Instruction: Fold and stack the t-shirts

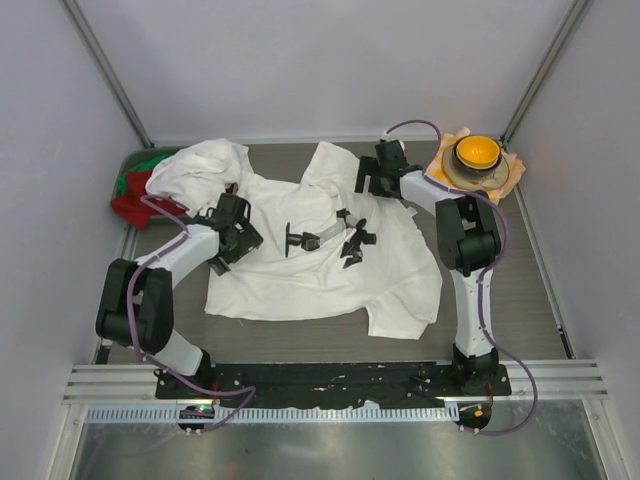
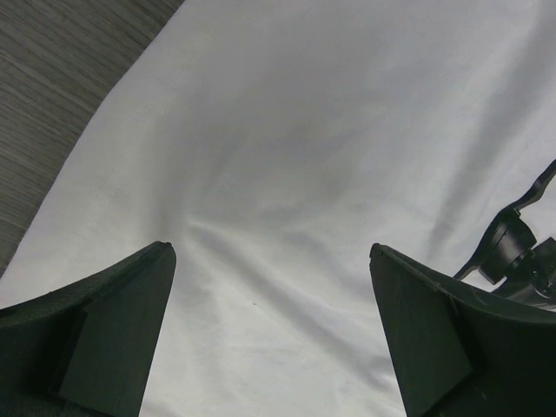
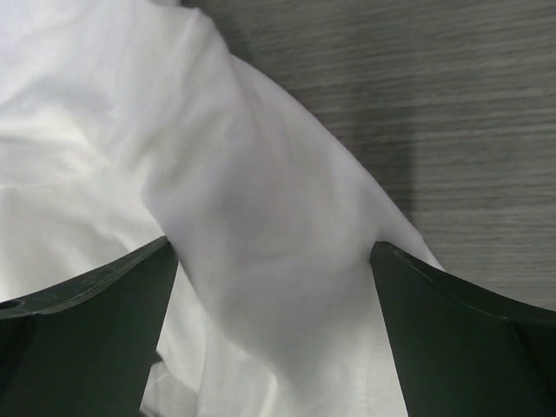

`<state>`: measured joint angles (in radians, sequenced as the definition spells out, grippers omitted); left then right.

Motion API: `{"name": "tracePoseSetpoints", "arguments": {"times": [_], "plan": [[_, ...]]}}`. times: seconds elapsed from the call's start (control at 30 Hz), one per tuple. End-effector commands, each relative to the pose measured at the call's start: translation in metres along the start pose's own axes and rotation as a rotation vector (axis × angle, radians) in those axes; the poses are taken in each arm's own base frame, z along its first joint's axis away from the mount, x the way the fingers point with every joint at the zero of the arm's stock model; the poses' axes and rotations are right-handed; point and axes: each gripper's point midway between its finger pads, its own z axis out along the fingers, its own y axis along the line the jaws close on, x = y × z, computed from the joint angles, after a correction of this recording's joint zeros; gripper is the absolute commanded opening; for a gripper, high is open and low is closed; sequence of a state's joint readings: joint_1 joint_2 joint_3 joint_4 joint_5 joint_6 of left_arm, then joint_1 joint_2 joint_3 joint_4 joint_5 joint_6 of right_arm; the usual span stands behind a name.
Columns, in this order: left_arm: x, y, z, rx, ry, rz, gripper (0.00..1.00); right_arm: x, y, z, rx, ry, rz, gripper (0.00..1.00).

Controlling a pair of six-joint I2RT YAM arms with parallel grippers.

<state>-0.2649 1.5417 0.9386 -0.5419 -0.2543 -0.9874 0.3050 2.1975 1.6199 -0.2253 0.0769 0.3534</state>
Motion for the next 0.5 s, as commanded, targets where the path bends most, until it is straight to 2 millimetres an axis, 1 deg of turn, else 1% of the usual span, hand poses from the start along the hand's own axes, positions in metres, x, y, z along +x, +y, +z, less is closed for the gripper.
{"name": "tracePoseSetpoints", "arguments": {"times": [0.0,0.07,0.1,0.13,0.17,0.2,0.23,0.3,0.33,0.37,0.43,0.47], "plan": [[-0.013,-0.009,0.005,0.001,-0.035,-0.01,1.0,0.001,-0.057,0.014,0.236,0.047,0.006,1.0],[-0.013,-0.011,0.01,-0.003,-0.031,-0.009,1.0,-0.005,-0.066,0.021,0.256,0.045,0.027,1.0],[-0.013,-0.012,0.013,-0.011,-0.026,-0.008,1.0,-0.007,-0.073,0.024,0.264,0.05,0.047,1.0],[-0.013,-0.014,0.015,-0.01,-0.023,-0.009,1.0,-0.019,-0.074,0.025,0.261,0.028,0.056,1.0],[-0.016,-0.018,0.015,-0.002,-0.029,-0.013,1.0,-0.017,-0.079,0.031,0.27,0.038,0.062,1.0],[-0.014,-0.019,0.019,-0.011,-0.023,-0.015,1.0,-0.019,-0.089,0.032,0.287,0.043,0.079,1.0],[-0.016,-0.02,0.02,-0.013,-0.026,-0.018,1.0,-0.029,-0.094,0.032,0.304,0.022,0.091,1.0],[-0.021,-0.026,0.025,-0.019,-0.033,-0.031,1.0,-0.032,-0.107,0.033,0.334,0.021,0.118,1.0],[-0.022,-0.028,0.026,-0.019,-0.033,-0.034,1.0,-0.035,-0.119,0.031,0.359,0.013,0.131,1.0],[-0.027,-0.035,0.025,-0.007,-0.042,-0.045,1.0,-0.038,-0.125,0.029,0.373,0.007,0.139,1.0],[-0.028,-0.039,0.031,-0.012,-0.038,-0.058,1.0,-0.042,-0.135,0.025,0.388,-0.002,0.153,1.0],[-0.035,-0.047,0.029,0.001,-0.049,-0.061,1.0,-0.044,-0.136,0.024,0.39,-0.006,0.151,1.0]]}}
